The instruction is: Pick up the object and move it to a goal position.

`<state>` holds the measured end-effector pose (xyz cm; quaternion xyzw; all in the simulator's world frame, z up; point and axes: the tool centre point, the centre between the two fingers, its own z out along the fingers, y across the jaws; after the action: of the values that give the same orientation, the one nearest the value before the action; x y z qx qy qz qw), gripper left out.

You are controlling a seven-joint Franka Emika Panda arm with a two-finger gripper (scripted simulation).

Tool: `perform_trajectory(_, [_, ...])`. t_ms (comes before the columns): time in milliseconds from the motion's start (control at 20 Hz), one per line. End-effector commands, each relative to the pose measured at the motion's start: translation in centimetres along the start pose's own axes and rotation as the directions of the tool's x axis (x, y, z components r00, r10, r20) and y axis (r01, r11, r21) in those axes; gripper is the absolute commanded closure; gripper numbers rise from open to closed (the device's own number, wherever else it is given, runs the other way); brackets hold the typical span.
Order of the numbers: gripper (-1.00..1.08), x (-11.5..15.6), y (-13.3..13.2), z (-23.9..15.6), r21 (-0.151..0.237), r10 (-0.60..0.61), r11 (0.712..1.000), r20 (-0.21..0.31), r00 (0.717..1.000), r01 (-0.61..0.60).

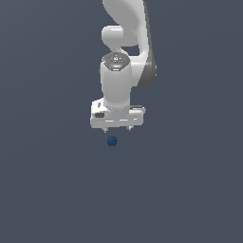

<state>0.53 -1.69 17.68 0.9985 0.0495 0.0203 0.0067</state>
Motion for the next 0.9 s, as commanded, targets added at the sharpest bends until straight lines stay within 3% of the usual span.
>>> perform_trajectory(0, [-0.92,-0.2,0.2,0.6,0.000,-0.041,0.999,0.003,0.999,0.041])
perform_trajectory(400, [-0.92,-1.1,1.2,3.4,0.003,-0.222,0.975,0.015,0.975,0.222])
perform_trajectory(850, [-0.92,-2.3,2.2,6.6,0.017,-0.433,0.901,0.024,0.901,0.433])
